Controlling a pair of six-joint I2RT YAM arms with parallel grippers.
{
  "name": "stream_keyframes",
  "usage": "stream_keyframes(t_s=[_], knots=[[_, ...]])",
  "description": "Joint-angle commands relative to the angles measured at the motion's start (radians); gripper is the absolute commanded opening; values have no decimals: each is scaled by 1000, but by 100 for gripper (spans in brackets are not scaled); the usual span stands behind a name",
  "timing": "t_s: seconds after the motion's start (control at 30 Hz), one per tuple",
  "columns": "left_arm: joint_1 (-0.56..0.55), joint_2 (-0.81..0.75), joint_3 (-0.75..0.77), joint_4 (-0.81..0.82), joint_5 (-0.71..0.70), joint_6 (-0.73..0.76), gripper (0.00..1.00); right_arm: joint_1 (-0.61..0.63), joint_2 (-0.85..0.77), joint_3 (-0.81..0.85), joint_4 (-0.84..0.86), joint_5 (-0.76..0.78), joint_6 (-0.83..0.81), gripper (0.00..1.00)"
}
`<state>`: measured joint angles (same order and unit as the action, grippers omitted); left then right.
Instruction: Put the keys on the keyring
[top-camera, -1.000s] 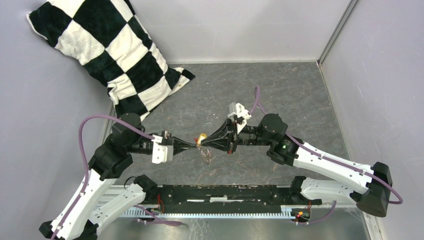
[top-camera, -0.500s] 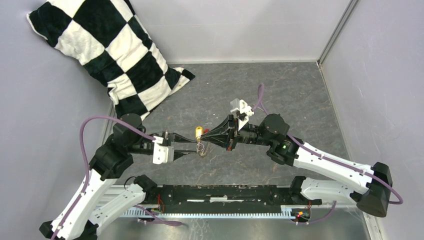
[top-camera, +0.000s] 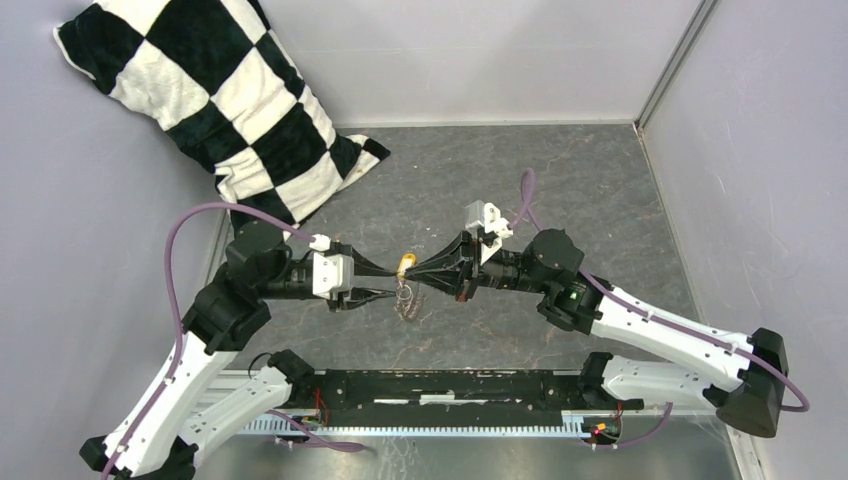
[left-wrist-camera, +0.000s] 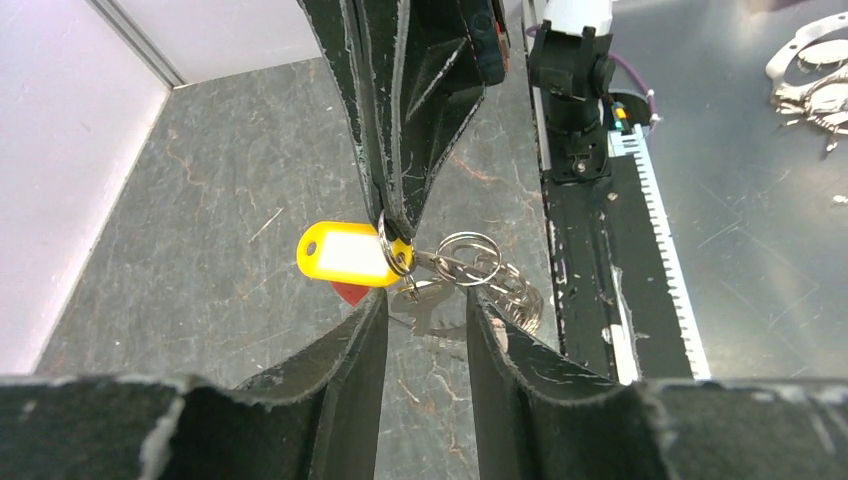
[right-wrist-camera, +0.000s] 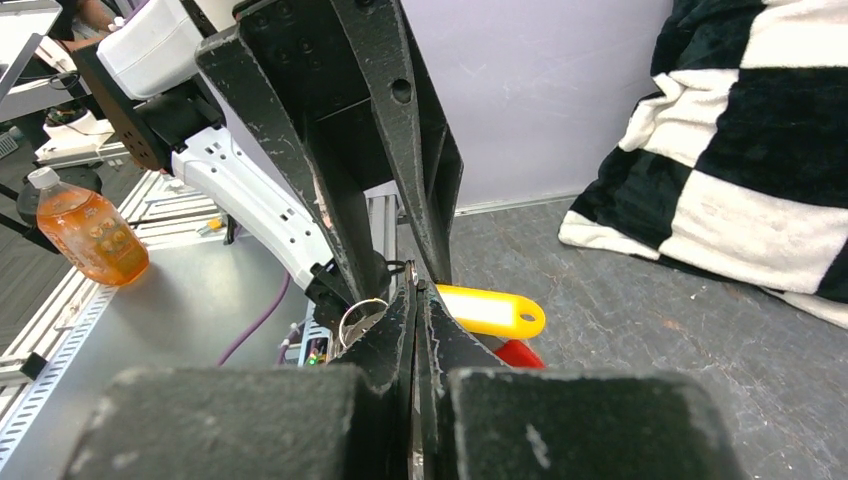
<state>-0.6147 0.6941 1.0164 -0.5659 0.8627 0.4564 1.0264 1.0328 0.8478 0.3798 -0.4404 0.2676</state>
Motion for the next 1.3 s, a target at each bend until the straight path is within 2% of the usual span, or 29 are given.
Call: stream_keyframes(t_s=[0.0, 0.1, 0.33, 0.47, 0.67, 0.8, 1.13, 1.27], knots=[[-3, 7, 51, 40, -18, -85, 43, -2, -34, -7, 44, -19, -36, 1], [-3, 15, 75, 1, -24, -43, 57, -2, -49, -3, 19, -23, -61, 1], [-3, 24, 108, -36, -14, -7, 64, -2, -59, 13, -29, -26, -94, 1], [-2, 35, 95, 23, -17, -90, 59, -2, -45, 29, -38, -42, -95, 1], [-3, 81, 85, 74, 18, -168, 33, -2, -31, 49, -49, -52, -103, 1], [-3, 87, 86, 75, 39, -183, 26, -2, -29, 56, -55, -48, -109, 1], [-3, 81, 75, 30, 58, -163, 31, -1, -27, 65, -54, -42, -116, 1], [-3, 78, 68, 14, 56, -151, 38, -2, -27, 68, -53, -40, -118, 1]])
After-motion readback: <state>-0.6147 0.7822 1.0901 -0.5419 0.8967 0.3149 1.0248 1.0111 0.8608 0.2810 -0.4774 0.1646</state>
